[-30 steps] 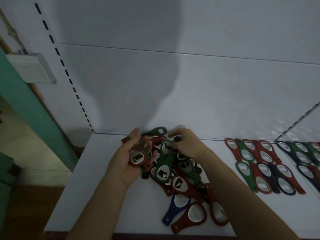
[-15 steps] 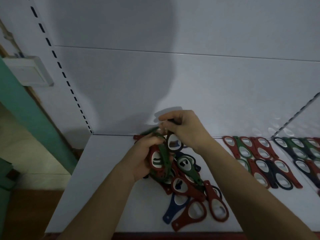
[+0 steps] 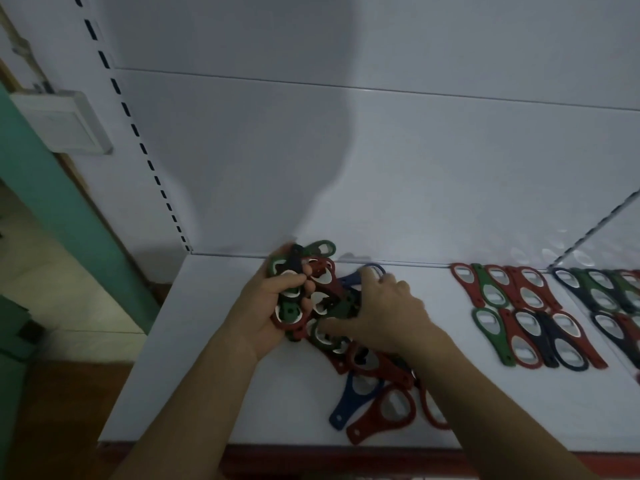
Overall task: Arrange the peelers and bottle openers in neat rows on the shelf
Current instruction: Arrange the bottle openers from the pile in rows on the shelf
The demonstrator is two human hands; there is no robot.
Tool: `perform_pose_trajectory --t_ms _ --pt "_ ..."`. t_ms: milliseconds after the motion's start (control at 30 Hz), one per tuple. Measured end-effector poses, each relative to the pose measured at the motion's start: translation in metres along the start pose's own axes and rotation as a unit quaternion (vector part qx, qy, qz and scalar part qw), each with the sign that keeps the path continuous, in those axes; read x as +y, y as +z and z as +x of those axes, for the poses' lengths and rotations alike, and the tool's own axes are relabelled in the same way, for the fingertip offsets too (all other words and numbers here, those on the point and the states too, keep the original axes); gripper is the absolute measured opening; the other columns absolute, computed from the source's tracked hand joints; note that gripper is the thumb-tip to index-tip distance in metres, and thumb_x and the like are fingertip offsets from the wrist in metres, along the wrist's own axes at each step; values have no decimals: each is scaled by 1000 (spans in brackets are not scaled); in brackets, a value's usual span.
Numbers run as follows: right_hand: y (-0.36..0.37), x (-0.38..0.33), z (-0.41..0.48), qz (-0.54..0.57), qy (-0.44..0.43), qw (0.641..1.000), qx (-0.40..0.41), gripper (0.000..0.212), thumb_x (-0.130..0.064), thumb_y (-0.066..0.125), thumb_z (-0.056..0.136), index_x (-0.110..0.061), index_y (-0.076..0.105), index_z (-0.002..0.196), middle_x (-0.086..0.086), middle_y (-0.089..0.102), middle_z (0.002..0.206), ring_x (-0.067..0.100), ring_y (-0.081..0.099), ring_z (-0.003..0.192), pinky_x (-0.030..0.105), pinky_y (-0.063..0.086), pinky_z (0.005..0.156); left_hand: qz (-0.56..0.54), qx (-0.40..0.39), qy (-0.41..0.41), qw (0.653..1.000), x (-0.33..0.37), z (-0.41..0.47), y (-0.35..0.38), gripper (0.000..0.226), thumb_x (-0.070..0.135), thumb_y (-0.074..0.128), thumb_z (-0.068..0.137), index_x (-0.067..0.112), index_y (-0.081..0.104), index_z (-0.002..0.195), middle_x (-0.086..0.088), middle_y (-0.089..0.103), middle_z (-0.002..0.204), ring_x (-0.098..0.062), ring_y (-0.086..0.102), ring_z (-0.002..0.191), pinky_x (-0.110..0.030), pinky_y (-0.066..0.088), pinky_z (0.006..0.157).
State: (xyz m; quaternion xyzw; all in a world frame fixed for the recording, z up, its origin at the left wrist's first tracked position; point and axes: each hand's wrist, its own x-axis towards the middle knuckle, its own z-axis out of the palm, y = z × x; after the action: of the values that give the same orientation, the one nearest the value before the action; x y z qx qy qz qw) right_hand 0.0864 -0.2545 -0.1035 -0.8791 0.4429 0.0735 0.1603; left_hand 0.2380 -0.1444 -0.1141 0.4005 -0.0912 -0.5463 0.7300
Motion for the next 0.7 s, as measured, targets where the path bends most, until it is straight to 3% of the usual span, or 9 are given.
perform_pose_trajectory --t_ms 67,133,233,300,400,567,700 --pt "11 1 1 -37 0 999 -10 112 -95 58 49 -28 35 135 6 47 126 26 48 112 46 50 91 -13 5 1 1000 0 -2 -1 67 -2 67 75 19 61 139 -11 67 91 -20 63 73 -27 54 55" --pt "6 8 9 52 5 999 -12 106 -86 71 46 -26 42 128 1 53 116 21 54 102 39 54 85 -43 -9 -9 999 -1 -5 1 70 5 67 74 19 58 142 -11 65 90 -21 62 73 -29 53 57" --pt "-6 21 23 157 -9 986 -49 65 -56 90 57 -24 60 105 -7 67 96 11 65 84 26 56 69 -66 -22 -13 997 -3 -6 0 63 13 61 78 17 58 141 -12 62 90 -23 61 71 -31 53 58" --pt "-9 29 31 209 -30 976 -56 36 -40 90 66 -25 69 91 -7 73 85 11 69 78 26 57 68 -62 -21 -17 998 -4 -6 2 60 12 60 80 18 59 139 -13 63 91 -24 62 71 -32 54 59" --pt "-11 42 38 306 -44 948 -79 18 -25 85 77 -19 74 91 -3 77 83 14 73 77 30 60 72 -58 -26 -25 998 -6 -6 5 54 4 58 80 23 63 131 -12 63 93 -23 62 74 -34 55 62" --pt "-23 61 31 427 -45 900 -70 10 -23 75 90 -20 73 100 -9 78 92 9 72 87 22 51 72 -63 -17 -40 997 -10 -2 13 36 5 60 78 13 66 113 -7 62 88 -19 60 71 -32 55 62" --pt "-42 56 18 549 -99 828 -66 33 -29 79 85 -13 72 112 4 77 106 16 72 91 27 52 73 -27 -15 -52 998 -19 4 27 26 22 75 83 10 75 105 -12 67 93 -21 66 79 -32 56 70"
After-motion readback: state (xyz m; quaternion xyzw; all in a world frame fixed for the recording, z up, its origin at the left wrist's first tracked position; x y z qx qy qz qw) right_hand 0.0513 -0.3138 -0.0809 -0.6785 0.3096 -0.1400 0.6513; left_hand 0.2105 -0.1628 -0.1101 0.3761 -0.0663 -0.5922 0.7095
